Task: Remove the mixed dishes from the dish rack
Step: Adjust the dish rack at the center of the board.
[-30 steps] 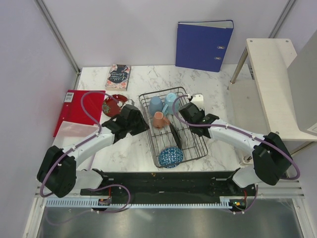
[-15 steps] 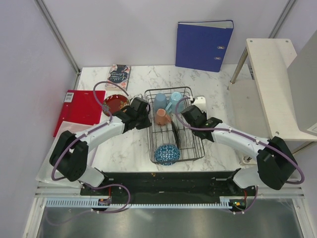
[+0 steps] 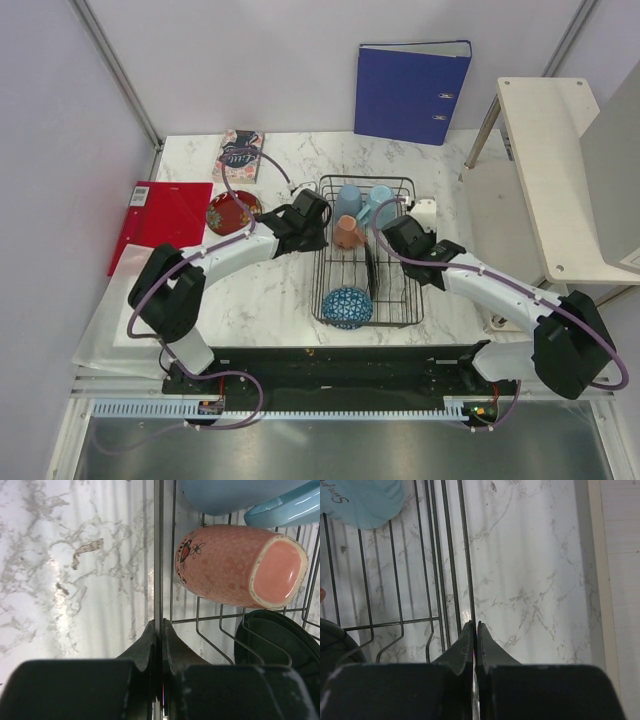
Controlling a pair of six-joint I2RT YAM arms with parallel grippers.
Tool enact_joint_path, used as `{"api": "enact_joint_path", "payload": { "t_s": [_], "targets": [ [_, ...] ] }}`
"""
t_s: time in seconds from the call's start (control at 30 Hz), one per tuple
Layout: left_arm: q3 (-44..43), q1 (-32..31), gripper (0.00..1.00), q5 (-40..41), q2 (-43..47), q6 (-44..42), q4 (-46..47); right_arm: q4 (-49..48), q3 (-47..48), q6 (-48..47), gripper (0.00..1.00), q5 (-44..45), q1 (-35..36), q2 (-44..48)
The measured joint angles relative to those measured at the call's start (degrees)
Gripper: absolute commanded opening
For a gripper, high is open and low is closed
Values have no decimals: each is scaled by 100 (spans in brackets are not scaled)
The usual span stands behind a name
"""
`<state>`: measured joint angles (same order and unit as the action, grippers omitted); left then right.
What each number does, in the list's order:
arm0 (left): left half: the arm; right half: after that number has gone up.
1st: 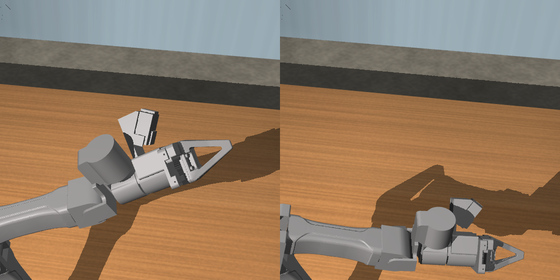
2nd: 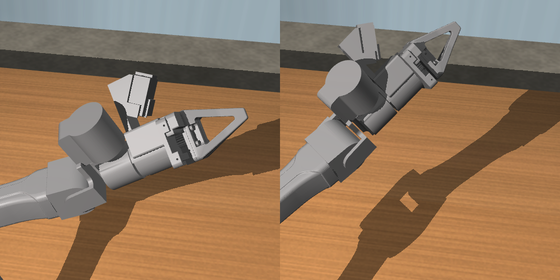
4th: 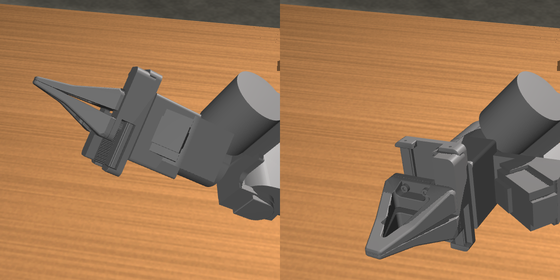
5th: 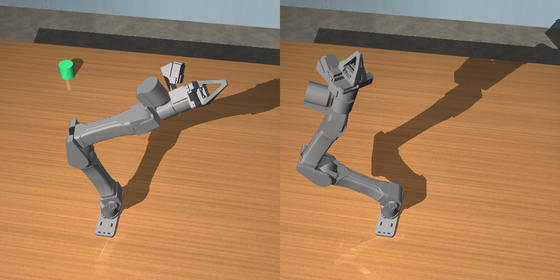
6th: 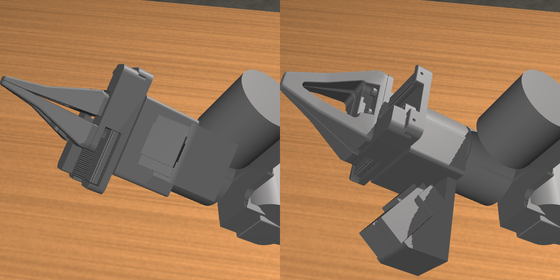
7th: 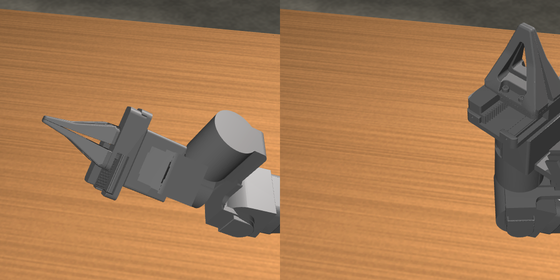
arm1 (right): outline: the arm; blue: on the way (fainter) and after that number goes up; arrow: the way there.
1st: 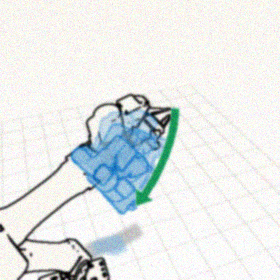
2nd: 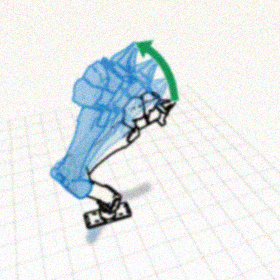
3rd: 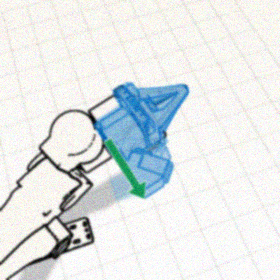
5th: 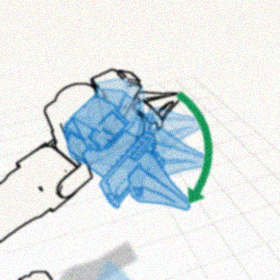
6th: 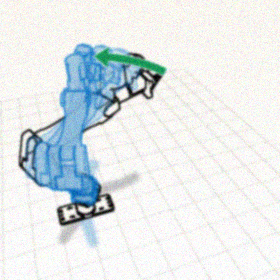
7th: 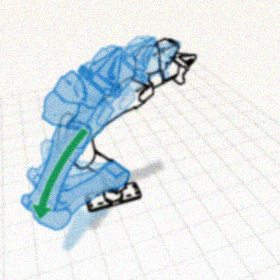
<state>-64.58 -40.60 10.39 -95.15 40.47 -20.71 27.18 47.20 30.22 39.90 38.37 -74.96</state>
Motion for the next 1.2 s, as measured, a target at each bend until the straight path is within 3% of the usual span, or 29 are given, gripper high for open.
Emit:
{"api": "enact_joint_path", "payload": {
  "t_s": [0.57, 1.0, 1.03, 1.07, 1.17, 1.2],
  "targets": [
    [-1292, -765, 2, 151, -1165, 63, 85, 975, -96, 94, 0, 378, -872, 262],
    [-1270, -879, 2, 179, -1224, 284, 363, 1248, 282, -223, 0, 422, -1209, -299],
    [-1244, -879, 4, 186, -1209, 293, 393, 1279, 302, -243, 4, 431, -1215, -317],
    [-1193, -879, 7, 199, -1180, 297, 450, 1314, 326, -251, 15, 437, -1215, -326],
    [-1176, -881, 25, 223, -1165, 297, 452, 1410, 398, -264, 39, 420, -1215, -317],
    [-1150, -894, 37, 225, -1147, 299, 417, 1421, 407, -238, 41, 415, -1244, -304]
  ]
}}
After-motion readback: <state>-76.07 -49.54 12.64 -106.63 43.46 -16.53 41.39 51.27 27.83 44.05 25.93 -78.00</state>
